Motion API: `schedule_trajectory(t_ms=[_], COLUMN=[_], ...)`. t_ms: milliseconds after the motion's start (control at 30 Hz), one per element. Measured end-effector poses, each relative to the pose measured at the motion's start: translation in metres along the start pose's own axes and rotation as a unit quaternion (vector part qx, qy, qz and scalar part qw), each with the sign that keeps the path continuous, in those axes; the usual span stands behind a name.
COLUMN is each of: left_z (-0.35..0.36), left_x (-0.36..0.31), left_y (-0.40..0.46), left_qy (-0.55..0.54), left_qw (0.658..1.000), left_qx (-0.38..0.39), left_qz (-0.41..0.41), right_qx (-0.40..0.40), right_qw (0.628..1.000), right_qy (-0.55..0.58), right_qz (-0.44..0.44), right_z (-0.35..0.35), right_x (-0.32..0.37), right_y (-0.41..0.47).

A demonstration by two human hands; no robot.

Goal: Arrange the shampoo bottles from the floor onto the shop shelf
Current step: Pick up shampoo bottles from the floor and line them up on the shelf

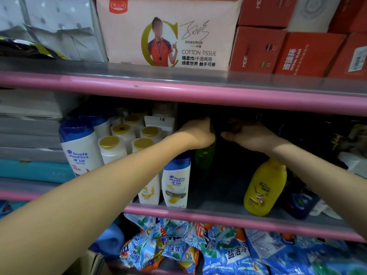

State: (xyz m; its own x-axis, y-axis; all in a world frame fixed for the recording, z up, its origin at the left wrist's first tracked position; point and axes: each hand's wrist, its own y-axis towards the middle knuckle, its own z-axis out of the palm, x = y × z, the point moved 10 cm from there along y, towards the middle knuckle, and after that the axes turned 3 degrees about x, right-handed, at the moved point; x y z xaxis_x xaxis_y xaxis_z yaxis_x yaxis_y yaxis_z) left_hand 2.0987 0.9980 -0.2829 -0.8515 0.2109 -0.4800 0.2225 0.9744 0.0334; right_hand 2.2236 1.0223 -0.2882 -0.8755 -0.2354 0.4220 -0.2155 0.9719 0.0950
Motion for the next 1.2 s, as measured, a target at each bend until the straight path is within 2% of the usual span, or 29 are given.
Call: schedule_trajectory(t_ms=[67,167,300,467,667,800,1033,1200], left_z=[-0.006,0.0,0.05,0.107,0.132,0.146,0.168,0.173], left_x=[-0.022,-0.048,-0.065,-0.062,-0.061,-0.053,-0.037,-0.024], left_y=[-0.011,-0.03,-0.052,-0.065,-0.065,-0.068,-0.071,-0.071], left_qy=[0.022,-0.05,-0.171,-0.231,-0.258,-0.314,-0.355,-0.392], left_qw=[0.999,0.995,0.982,0.97,0.964,0.946,0.928,0.915], left_qx=[-0.028,-0.041,0.02,0.054,0.057,0.078,0.1,0.079], left_qz=[0.035,0.072,0.078,0.045,0.011,-0.021,-0.055,-0.051], right_qx=[-0.02,-0.094,-0.179,-0.13,-0.149,-0.176,-0.088,-0.107], right_qw=[1.0,0.989,0.955,0.903,0.921,0.926,0.951,0.951], right_qy=[0.011,0.115,0.232,0.396,0.354,0.327,0.291,0.287], right_qz=[0.012,0.019,0.045,0.106,0.07,0.065,0.049,0.03], right_z=[-0.016,-0.034,-0.036,-0.005,-0.013,-0.01,0.04,0.06], right_x=[-0.012,-0.032,-0.064,-0.095,-0.088,-0.09,-0.11,-0.109], right_y=[-0.021,-0.056,-0.101,-0.12,-0.116,-0.115,-0.138,-0.126])
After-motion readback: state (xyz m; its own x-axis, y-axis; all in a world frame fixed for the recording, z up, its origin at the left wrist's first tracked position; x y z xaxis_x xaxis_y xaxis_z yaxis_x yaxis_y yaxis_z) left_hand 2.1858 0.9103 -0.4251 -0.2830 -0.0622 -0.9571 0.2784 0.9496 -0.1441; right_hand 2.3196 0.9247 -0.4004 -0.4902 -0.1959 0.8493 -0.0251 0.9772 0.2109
